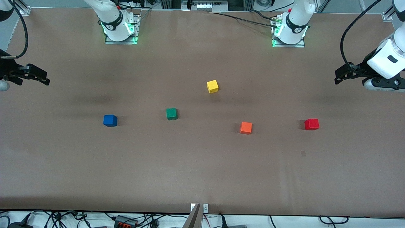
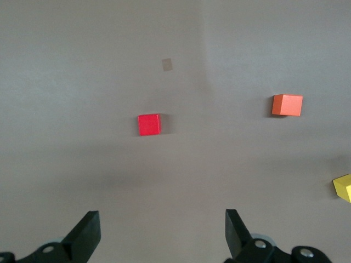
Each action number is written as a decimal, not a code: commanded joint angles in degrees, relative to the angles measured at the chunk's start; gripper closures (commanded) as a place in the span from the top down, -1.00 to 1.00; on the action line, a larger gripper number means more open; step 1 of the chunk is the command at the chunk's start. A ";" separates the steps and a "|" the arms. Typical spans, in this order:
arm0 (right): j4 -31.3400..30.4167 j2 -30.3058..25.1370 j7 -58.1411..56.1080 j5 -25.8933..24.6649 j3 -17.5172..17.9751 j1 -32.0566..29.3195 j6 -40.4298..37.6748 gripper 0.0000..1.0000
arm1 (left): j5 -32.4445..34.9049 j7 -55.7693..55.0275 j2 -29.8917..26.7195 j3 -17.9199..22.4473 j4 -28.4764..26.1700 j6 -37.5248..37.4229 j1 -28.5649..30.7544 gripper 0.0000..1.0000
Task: Pass red block to right arm, stack on blue
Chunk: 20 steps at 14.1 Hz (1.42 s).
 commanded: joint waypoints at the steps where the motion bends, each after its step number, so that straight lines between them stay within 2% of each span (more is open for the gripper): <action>1: -0.96 -1.05 -0.95 -0.48 0.22 -0.44 -0.34 1.00 | -0.67 0.65 0.24 0.00 1.37 -1.32 0.04 1.00; 14: -2.80 -2.63 -1.39 -0.66 0.14 -2.03 -0.08 1.00 | -0.67 0.47 0.41 -0.18 1.28 -1.32 -0.04 1.00; 20: -2.98 -3.16 -2.18 -0.48 0.57 -1.50 -0.78 1.00 | -0.59 0.29 0.76 -0.18 1.37 -4.04 -0.13 1.00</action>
